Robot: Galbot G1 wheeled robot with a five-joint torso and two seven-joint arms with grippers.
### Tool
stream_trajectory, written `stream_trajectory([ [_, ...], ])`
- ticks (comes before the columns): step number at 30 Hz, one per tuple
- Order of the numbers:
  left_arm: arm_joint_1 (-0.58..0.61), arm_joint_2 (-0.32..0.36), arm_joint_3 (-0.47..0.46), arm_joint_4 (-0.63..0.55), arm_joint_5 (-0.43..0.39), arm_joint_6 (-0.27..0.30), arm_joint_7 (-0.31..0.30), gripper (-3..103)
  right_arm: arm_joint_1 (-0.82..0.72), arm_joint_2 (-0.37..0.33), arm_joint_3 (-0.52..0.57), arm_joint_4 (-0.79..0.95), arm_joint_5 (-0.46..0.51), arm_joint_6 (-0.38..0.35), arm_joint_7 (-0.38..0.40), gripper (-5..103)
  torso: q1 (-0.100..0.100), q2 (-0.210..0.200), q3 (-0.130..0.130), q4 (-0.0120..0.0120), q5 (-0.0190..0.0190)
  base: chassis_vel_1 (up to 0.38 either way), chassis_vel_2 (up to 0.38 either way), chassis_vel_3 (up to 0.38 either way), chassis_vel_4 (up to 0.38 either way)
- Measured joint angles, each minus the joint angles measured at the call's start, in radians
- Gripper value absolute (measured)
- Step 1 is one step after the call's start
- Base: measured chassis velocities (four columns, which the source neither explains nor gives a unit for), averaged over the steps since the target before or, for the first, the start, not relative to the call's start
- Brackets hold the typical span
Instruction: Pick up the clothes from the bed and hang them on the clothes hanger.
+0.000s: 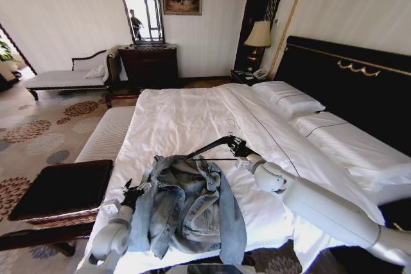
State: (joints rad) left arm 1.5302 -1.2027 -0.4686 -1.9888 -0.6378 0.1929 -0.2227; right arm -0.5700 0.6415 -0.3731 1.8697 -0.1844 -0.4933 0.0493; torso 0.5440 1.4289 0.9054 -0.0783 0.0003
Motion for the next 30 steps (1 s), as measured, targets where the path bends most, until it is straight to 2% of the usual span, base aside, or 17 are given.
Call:
stream_trajectory([
  [5, -0.036, -0.007, 0.029, 0.044, -0.001, 0.007, -0.011, 100, 0.009, 0.000, 0.000, -0.001, 0.014, -0.001, 0.002, 35, 0.000, 0.000, 0.000, -0.0002, -0.0003, 0.000, 0.000, 0.000, 0.000],
  [9, -0.077, -0.003, 0.031, 0.071, -0.026, 0.026, -0.017, 100, 0.055, 0.013, -0.044, -0.009, 0.038, -0.006, 0.006, 35, 0.000, 0.000, 0.000, -0.0005, -0.0004, 0.000, 0.000, 0.000, 0.000],
  [11, -0.100, -0.008, 0.026, 0.098, -0.034, 0.031, -0.021, 100, 0.089, 0.033, -0.084, -0.018, 0.055, -0.009, 0.009, 35, 0.000, 0.000, 0.000, 0.0005, -0.0001, 0.000, 0.000, 0.000, 0.000],
  [16, -0.128, -0.014, 0.037, 0.120, -0.027, 0.033, -0.024, 100, 0.114, 0.053, -0.118, -0.027, 0.064, -0.013, 0.014, 35, 0.000, 0.000, 0.000, -0.0007, -0.0004, 0.000, 0.000, 0.000, 0.000],
  [19, -0.128, -0.021, 0.037, 0.122, -0.016, 0.033, -0.024, 98, 0.128, 0.062, -0.135, -0.033, 0.067, -0.013, 0.016, 35, 0.000, 0.000, 0.000, -0.0003, -0.0002, 0.000, 0.000, 0.000, 0.000],
  [20, -0.130, -0.025, 0.038, 0.125, -0.010, 0.033, -0.024, 89, 0.138, 0.069, -0.148, -0.036, 0.070, -0.014, 0.018, 35, 0.000, 0.000, 0.000, 0.0002, -0.0002, 0.000, 0.000, 0.000, 0.000],
  [21, -0.133, -0.026, 0.039, 0.128, -0.009, 0.034, -0.023, 89, 0.141, 0.072, -0.152, -0.037, 0.072, -0.014, 0.018, 35, 0.000, 0.000, 0.000, 0.0001, -0.0002, 0.000, 0.000, 0.000, 0.000],
  [23, -0.140, -0.026, 0.044, 0.137, -0.008, 0.036, -0.017, 79, 0.151, 0.076, -0.161, -0.038, 0.080, -0.019, 0.021, 35, 0.000, 0.000, 0.000, -0.0003, -0.0003, 0.000, 0.000, 0.000, 0.000],
  [24, -0.140, -0.026, 0.044, 0.137, -0.008, 0.036, -0.017, 79, 0.151, 0.076, -0.161, -0.038, 0.080, -0.019, 0.021, 35, 0.000, 0.000, 0.000, -0.0003, -0.0003, 0.000, 0.000, 0.000, 0.000],
  [27, -0.157, -0.021, 0.046, 0.170, -0.018, 0.036, 0.000, 62, 0.178, 0.077, -0.184, -0.034, 0.100, -0.036, 0.026, 35, 0.000, 0.000, 0.000, -0.0001, -0.0003, 0.000, 0.000, 0.000, 0.000],
  [29, -0.164, -0.021, 0.047, 0.178, -0.022, 0.036, 0.001, 62, 0.183, 0.076, -0.188, -0.033, 0.103, -0.038, 0.027, 35, 0.000, 0.000, 0.000, -0.0001, -0.0003, 0.000, 0.000, 0.000, 0.000],
  [30, -0.178, -0.025, 0.050, 0.193, -0.031, 0.036, 0.002, 57, 0.190, 0.072, -0.196, -0.030, 0.110, -0.042, 0.029, 35, 0.000, 0.000, 0.000, -0.0001, -0.0002, 0.000, 0.000, 0.000, 0.000],
])
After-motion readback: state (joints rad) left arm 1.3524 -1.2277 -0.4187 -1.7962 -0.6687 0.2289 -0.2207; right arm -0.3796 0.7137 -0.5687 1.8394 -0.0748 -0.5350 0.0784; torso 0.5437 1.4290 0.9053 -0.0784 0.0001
